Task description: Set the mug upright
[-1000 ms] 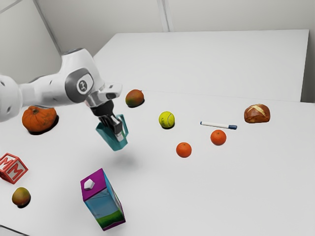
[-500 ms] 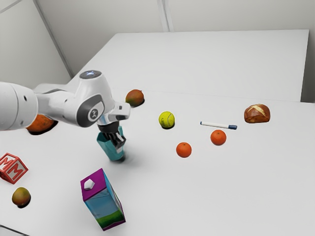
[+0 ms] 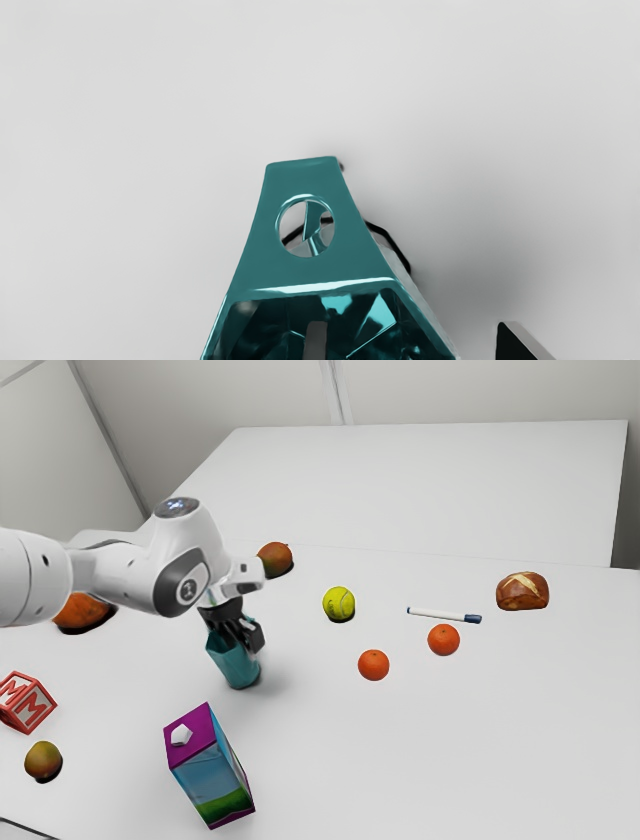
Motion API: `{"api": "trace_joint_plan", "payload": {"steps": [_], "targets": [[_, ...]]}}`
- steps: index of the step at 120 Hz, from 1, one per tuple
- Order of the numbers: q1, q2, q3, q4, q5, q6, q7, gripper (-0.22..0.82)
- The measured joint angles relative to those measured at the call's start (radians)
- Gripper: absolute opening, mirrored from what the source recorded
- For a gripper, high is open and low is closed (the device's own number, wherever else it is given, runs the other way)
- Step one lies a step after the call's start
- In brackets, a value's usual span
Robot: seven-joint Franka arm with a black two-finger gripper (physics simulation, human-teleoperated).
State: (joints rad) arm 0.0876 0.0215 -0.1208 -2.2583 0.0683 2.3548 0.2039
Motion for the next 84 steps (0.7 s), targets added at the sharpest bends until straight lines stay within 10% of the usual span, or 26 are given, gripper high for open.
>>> {"api": "trace_joint_plan", "payload": {"steps": [24,84], "targets": [[-0.011,-0.075,-0.005,0.121,-0.042,-0.127,-0.012,0.51],[-0.008,0.1,0.008,0.747,-0.099,-0.597,-0.031,0.6]]}}
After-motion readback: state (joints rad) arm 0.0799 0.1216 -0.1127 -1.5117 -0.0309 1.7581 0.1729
